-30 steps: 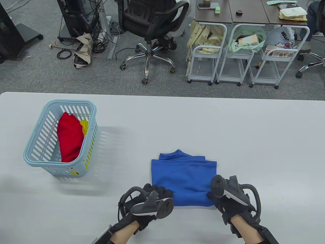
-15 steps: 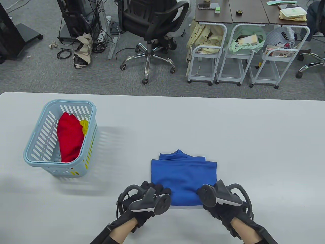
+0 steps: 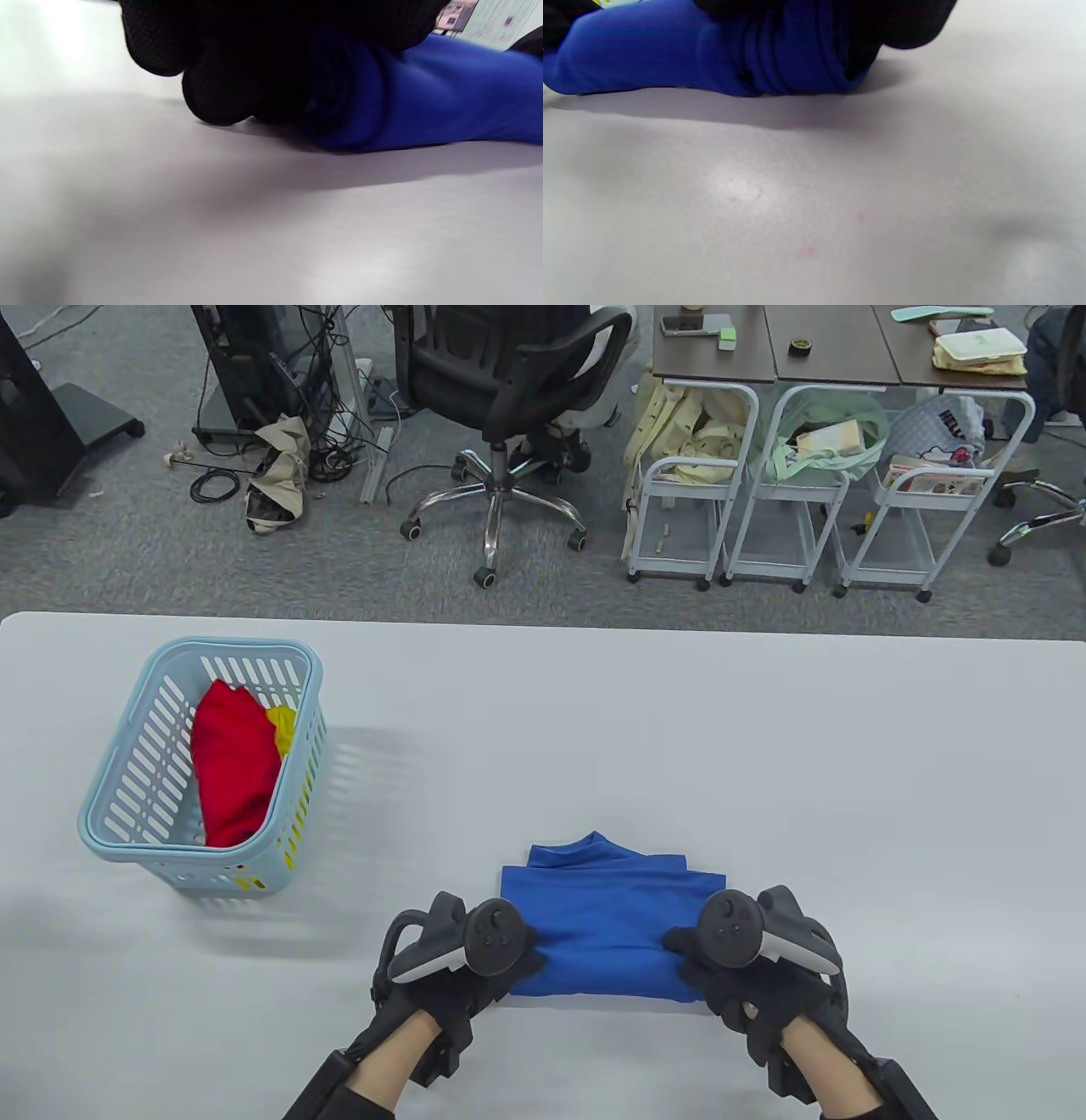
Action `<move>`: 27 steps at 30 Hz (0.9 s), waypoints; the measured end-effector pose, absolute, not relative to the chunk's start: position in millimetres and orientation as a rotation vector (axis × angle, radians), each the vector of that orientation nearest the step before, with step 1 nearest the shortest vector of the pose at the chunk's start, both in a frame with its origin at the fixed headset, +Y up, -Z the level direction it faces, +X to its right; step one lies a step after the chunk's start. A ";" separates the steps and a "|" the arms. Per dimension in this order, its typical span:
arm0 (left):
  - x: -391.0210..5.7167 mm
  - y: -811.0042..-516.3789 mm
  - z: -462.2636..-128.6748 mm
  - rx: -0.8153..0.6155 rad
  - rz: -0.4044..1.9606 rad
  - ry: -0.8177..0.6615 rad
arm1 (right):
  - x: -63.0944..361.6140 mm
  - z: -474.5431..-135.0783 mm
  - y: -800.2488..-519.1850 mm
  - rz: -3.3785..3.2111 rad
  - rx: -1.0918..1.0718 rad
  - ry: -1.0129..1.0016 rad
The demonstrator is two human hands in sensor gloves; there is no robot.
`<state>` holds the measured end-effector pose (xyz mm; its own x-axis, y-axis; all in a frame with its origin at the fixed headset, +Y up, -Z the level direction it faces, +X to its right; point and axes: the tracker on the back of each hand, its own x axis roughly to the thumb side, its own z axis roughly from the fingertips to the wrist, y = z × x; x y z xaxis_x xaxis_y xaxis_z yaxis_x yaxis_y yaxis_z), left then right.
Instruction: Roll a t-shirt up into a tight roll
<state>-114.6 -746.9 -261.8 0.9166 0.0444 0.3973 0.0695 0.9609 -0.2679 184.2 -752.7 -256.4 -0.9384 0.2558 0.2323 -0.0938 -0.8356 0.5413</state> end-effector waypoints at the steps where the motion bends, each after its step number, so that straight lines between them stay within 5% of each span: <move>1: -115.6 -744.4 -260.9 -0.249 -0.082 -0.381 | 184.6 -256.6 -752.6 2.812 0.427 0.799; 4: -113.6 -731.5 -251.5 -0.171 -0.092 -0.347 | 185.1 -256.5 -752.1 2.819 0.394 0.790; 6: -105.2 -727.0 -243.6 -0.159 -0.020 -0.457 | 184.7 -256.3 -752.2 2.821 0.402 0.792; 9: -82.6 -736.0 -232.1 -0.228 0.045 -0.632 | 182.9 -254.2 -750.6 2.846 0.418 0.780; 14: -64.9 -754.1 -230.4 -0.318 -0.144 -0.676 | 187.1 -249.3 -730.9 3.072 0.264 0.568; 19: -65.0 -756.2 -230.5 -0.310 -0.146 -0.668 | 169.8 -241.0 -728.1 2.986 0.640 0.566; 27: -72.5 -750.9 -238.4 -0.288 -0.099 -0.633 | 147.5 -239.1 -750.9 3.057 0.712 0.703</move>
<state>-72.5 -750.9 -238.4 0.8029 -0.0034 0.5961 0.1781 0.9556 -0.2345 147.5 -750.9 -239.1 -0.8994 0.0253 0.4364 0.1679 -0.9017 0.3984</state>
